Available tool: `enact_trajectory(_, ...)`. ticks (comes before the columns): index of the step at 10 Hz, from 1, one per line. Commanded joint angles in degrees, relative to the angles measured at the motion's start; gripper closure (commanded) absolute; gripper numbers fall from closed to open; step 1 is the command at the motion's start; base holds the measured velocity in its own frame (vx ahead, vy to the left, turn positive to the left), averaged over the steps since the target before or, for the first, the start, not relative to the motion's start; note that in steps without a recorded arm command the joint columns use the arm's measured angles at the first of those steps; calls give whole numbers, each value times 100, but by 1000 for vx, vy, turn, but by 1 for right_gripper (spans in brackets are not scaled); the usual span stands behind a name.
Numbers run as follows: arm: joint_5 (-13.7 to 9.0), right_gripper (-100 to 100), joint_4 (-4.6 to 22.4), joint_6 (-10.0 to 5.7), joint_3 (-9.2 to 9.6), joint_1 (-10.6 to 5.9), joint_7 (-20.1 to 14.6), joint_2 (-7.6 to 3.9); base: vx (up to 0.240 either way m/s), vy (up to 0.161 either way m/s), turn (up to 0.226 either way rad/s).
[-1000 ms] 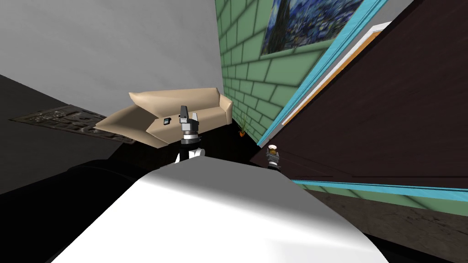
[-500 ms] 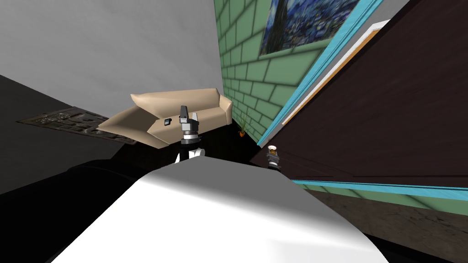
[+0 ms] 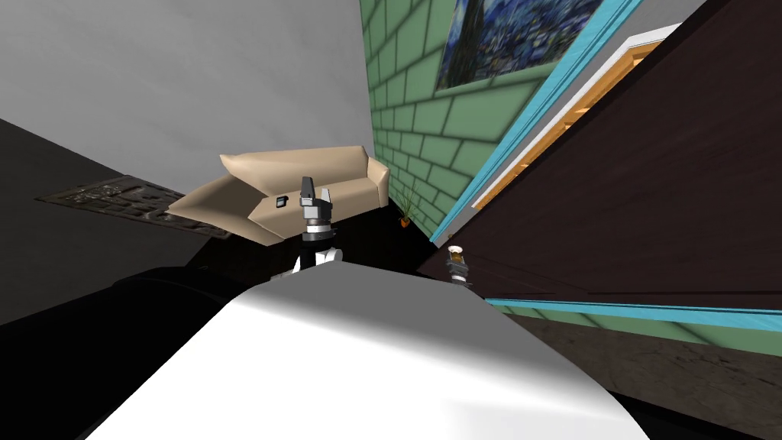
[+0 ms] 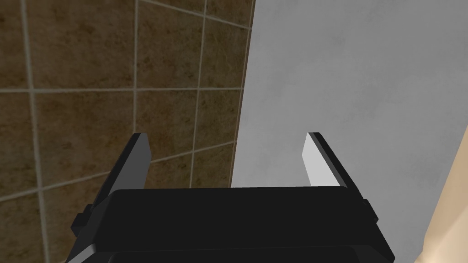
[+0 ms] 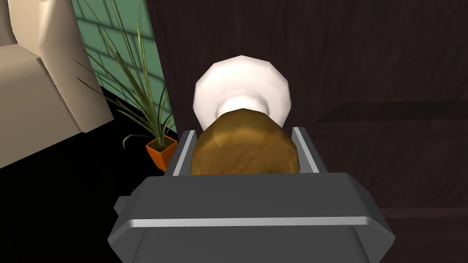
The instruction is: Pull the door open
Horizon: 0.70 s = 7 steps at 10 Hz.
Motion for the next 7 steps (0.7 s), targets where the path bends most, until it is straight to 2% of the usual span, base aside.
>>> enact_trajectory(1, 85, 100, -34, -167, 158, 124, -148, -112, -113, -3, 8)
enact_trajectory(7, 379, 100, -209, -746, 703, 609, -700, -577, -90, -20, 5)
